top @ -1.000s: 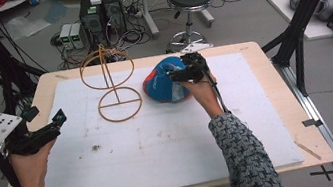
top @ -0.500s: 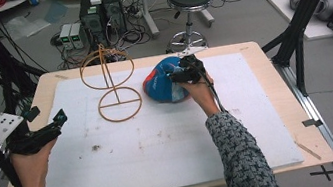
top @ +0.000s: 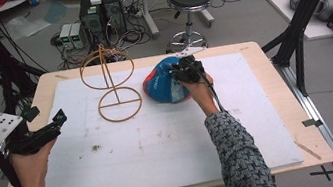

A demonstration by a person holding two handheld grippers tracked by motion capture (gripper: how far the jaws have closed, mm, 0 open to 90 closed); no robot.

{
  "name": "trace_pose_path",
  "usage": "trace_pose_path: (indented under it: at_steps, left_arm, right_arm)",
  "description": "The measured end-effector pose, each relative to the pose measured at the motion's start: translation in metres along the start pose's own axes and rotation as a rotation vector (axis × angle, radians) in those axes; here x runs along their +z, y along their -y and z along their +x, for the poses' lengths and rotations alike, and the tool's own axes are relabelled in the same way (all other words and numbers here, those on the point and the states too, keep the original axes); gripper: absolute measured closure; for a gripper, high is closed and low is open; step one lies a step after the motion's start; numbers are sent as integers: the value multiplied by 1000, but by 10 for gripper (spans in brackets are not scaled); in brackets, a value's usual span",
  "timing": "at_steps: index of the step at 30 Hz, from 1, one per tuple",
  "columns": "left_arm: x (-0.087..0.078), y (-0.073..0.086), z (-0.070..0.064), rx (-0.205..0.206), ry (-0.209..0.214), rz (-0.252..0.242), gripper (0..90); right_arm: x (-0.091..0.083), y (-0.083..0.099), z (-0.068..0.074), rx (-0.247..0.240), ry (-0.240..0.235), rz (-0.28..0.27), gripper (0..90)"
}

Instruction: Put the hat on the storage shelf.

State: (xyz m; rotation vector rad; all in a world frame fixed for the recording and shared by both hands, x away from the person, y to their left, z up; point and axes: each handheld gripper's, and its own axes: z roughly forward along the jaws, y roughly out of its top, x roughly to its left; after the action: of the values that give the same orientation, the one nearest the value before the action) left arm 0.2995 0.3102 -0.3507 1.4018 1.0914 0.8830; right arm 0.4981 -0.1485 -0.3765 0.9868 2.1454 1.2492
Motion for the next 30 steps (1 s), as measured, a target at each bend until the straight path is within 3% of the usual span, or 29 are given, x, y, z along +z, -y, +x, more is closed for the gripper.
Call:
trace_pose_path:
  at_steps: [5,8,11,14,24,30]
  left_arm:
    - [0,1,1,-4,-8,4,139]
    - [0,1,2,-2,-8,6,140]
    - [0,0,2,-4,-10,4,140]
    - [0,1,2,-4,-10,6,140]
    - [-2,-1,3,-5,-7,-1,140]
    - [-4,-3,3,-8,-6,-9,141]
  right_arm:
    - [-1,-1,0,-1,-2,-4,860]
    - [-1,-1,-1,-6,1,1,879]
    - [-6,-4,-4,38,-14,-38,885]
    - [-11,-8,-5,49,-6,-61,886]
    - [-38,-49,-7,96,23,-156,887]
    - [-48,-69,-4,95,46,-196,887]
